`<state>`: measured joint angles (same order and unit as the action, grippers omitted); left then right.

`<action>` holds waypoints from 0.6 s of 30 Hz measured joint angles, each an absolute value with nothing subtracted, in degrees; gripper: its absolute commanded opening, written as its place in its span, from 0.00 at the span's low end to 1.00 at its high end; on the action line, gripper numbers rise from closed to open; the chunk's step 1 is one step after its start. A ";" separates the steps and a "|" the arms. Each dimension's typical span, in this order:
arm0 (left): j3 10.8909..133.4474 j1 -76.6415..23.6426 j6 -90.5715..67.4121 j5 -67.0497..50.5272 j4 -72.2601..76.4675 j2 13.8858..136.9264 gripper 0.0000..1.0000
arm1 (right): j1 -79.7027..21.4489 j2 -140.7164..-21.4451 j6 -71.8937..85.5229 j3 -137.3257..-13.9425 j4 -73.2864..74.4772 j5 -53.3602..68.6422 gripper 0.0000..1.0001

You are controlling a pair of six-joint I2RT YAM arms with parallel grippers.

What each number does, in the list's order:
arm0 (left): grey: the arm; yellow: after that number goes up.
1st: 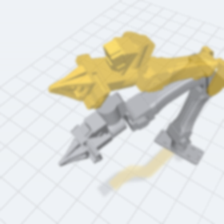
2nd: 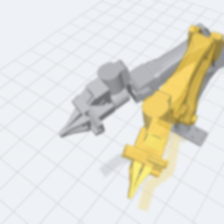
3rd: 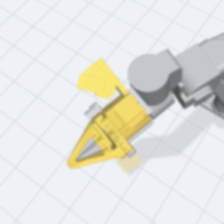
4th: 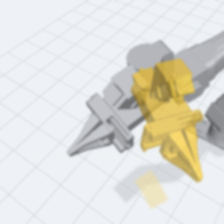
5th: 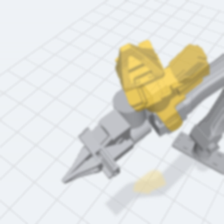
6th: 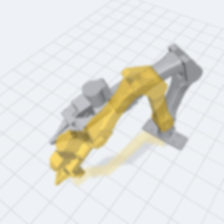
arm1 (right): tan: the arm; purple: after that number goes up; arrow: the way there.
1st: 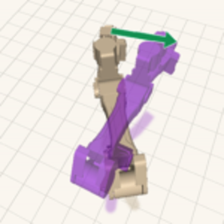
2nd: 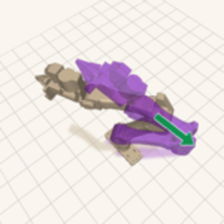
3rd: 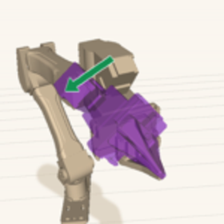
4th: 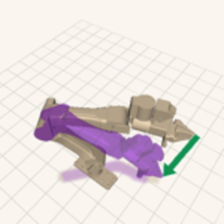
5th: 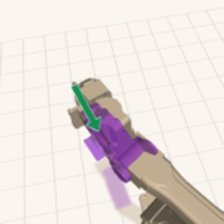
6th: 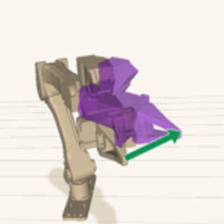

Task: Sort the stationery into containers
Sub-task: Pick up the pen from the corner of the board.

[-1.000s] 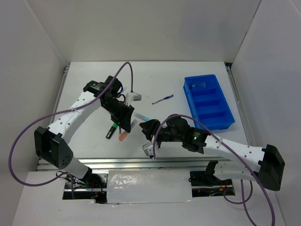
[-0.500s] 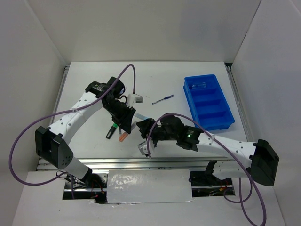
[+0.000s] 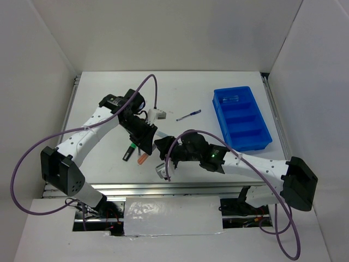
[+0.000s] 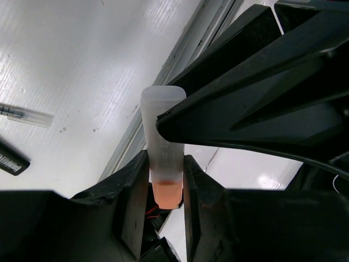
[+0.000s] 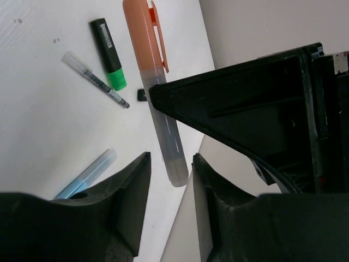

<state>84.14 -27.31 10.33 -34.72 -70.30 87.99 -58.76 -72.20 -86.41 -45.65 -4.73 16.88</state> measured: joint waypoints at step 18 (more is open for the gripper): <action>82.81 -26.96 8.08 -31.40 -67.22 88.01 0.92 | -54.26 -70.85 -91.22 -45.12 -2.92 16.05 0.00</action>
